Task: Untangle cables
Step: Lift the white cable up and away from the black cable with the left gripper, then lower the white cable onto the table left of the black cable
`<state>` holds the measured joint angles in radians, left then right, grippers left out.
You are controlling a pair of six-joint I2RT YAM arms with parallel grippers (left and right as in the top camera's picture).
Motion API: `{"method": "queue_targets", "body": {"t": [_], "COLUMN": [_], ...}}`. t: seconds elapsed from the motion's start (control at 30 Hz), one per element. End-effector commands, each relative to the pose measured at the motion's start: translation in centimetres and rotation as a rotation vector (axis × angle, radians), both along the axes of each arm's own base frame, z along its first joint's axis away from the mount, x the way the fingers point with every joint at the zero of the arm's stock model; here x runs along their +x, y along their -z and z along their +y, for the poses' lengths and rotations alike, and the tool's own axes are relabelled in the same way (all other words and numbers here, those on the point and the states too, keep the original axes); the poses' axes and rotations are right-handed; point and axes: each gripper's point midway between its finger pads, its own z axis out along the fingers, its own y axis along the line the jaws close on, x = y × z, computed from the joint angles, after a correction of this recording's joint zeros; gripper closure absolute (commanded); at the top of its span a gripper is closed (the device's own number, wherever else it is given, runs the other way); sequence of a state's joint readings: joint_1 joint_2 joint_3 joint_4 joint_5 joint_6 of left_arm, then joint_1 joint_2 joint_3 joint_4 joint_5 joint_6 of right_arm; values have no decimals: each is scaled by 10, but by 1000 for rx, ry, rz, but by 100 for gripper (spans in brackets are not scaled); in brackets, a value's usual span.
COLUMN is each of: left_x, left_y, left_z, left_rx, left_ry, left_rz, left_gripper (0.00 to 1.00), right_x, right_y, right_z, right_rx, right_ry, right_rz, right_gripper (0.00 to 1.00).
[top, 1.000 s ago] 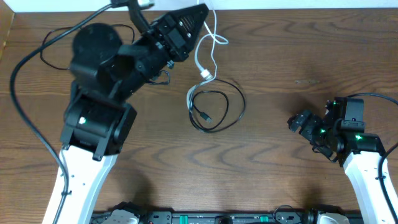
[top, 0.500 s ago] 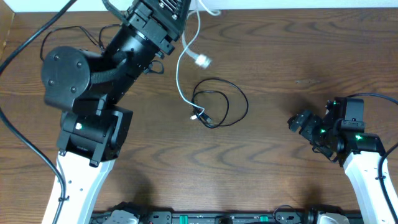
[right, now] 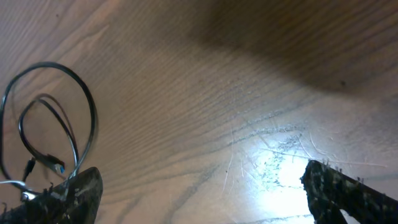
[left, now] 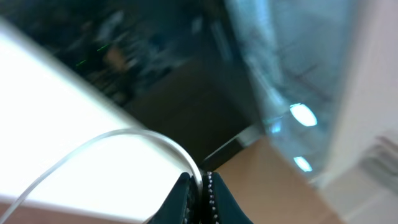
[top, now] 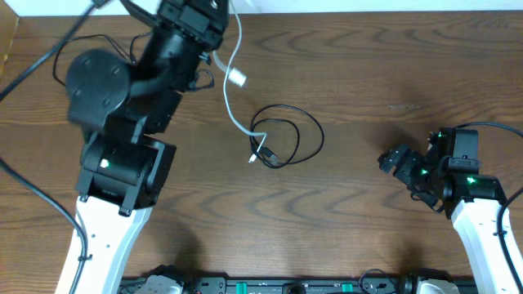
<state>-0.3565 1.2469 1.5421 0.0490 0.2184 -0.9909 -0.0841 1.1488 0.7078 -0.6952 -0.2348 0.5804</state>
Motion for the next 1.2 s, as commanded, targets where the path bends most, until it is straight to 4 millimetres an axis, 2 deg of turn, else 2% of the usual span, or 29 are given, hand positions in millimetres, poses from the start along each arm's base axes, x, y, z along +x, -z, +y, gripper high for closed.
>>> {"method": "queue_targets", "body": {"t": [0.0, 0.07, 0.13, 0.23, 0.3, 0.33, 0.4, 0.67, 0.77, 0.97, 1.1, 1.17], "left_x": [22, 25, 21, -4, -26, -35, -43, -27, -11, 12, 28, 37], "left_y": [43, 36, 11, -58, -91, -100, -104, -90, -73, -29, 18, 46], "left_z": [-9, -16, -16, 0, 12, 15, 19, 31, 31, 25, 31, 46], "left_rx": [73, 43, -19, -168, -233, -247, -246, -216, -184, -11, 182, 270], "left_ry": [0, 41, 53, 43, 32, 34, 28, -30, -43, -99, -188, -284], "left_rz": [139, 111, 25, -238, -389, -429, -439, -356, -282, -147, -16, 83], "left_gripper": [93, 93, 93, 93, 93, 93, 93, 92, 93, 93, 93, 93], "right_x": [5, 5, 5, 5, 5, 5, 5, 5, 5, 5, 5, 5], "right_y": [-8, -8, -8, -8, -8, -8, -8, -8, -8, -8, -8, -8], "right_z": [-2, -2, -2, -2, -2, -2, -2, -2, -2, -2, -2, -2], "right_rx": [-11, -11, -11, -10, -11, -11, -11, -11, -11, -10, -11, -11], "right_ry": [-4, -4, -4, -4, -4, -4, -4, -4, -4, -4, -4, -4], "right_rz": [-27, -28, -27, -27, -28, -28, -28, -27, -28, -28, -27, -27], "right_gripper": [1, 1, 1, 1, 1, 1, 1, 1, 1, 1, 1, 1]}}
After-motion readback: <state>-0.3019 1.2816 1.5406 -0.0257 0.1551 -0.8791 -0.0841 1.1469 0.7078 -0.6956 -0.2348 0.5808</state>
